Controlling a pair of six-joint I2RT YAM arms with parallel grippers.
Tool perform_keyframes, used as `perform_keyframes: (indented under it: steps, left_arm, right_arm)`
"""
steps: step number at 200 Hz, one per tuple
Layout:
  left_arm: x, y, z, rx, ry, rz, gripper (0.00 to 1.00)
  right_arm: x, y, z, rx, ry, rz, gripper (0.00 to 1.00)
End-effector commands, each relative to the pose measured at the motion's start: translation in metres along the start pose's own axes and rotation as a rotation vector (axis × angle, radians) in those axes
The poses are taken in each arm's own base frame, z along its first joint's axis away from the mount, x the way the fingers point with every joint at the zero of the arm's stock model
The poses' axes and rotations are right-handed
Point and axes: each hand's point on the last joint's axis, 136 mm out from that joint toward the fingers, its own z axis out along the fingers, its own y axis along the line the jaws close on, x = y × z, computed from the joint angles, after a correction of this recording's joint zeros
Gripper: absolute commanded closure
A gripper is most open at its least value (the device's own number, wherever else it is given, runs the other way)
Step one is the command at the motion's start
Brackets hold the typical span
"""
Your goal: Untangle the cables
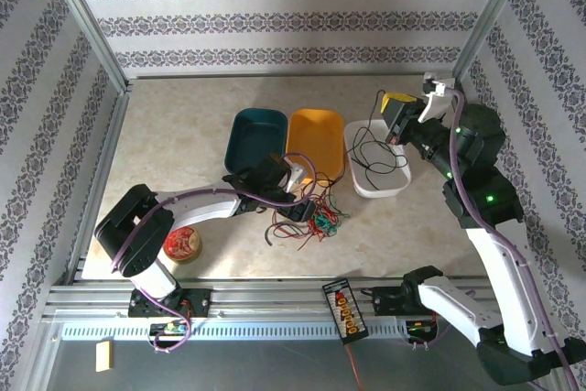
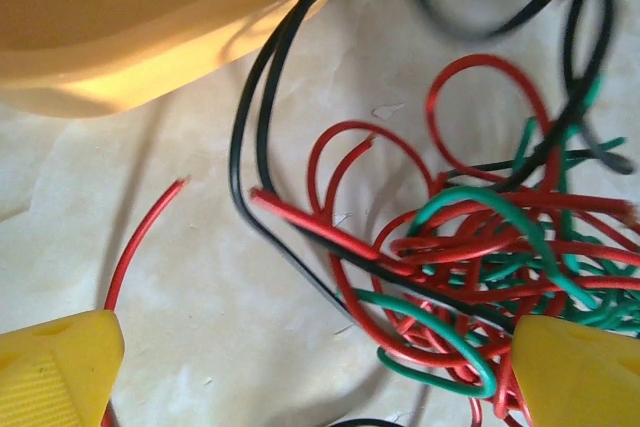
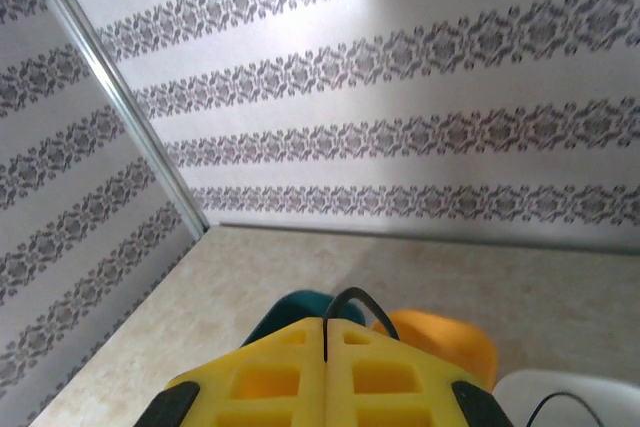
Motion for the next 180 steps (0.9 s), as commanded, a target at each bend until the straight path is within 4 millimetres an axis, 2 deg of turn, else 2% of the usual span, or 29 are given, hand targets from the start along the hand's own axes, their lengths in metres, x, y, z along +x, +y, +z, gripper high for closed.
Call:
perform_keyframes:
  steps: [1, 38, 96, 110, 151, 180]
  left_arm:
    - [0.021, 0.004, 0.007, -0.034, 0.068, 0.025, 0.01]
    - [0.025, 0.005, 0.010, -0.037, 0.084, 0.025, 0.01]
    - [0.031, 0.005, 0.015, -0.042, 0.112, 0.034, 0.01]
    - [0.030, 0.003, 0.015, -0.035, 0.111, 0.041, 0.01]
    - [0.019, -0.008, 0.009, -0.006, 0.080, 0.062, 0.01]
    - [-0.001, -0.019, -0.003, 0.014, 0.018, 0.094, 0.01]
  right_arm:
    - [-0.041, -0.001, -0.014, 0.049, -0.130, -0.082, 1.00]
    - [-0.074, 0.004, -0.028, 0.074, -0.231, -0.151, 1.00]
    - [-0.103, -0.002, -0.043, 0.172, -0.314, -0.246, 1.00]
    - [-0.103, -0.002, -0.040, 0.169, -0.303, -0.251, 1.00]
    - [-0.083, -0.001, -0.034, 0.129, -0.251, -0.219, 1.00]
    - [-0.080, 0.003, -0.040, 0.109, -0.250, -0.213, 1.00]
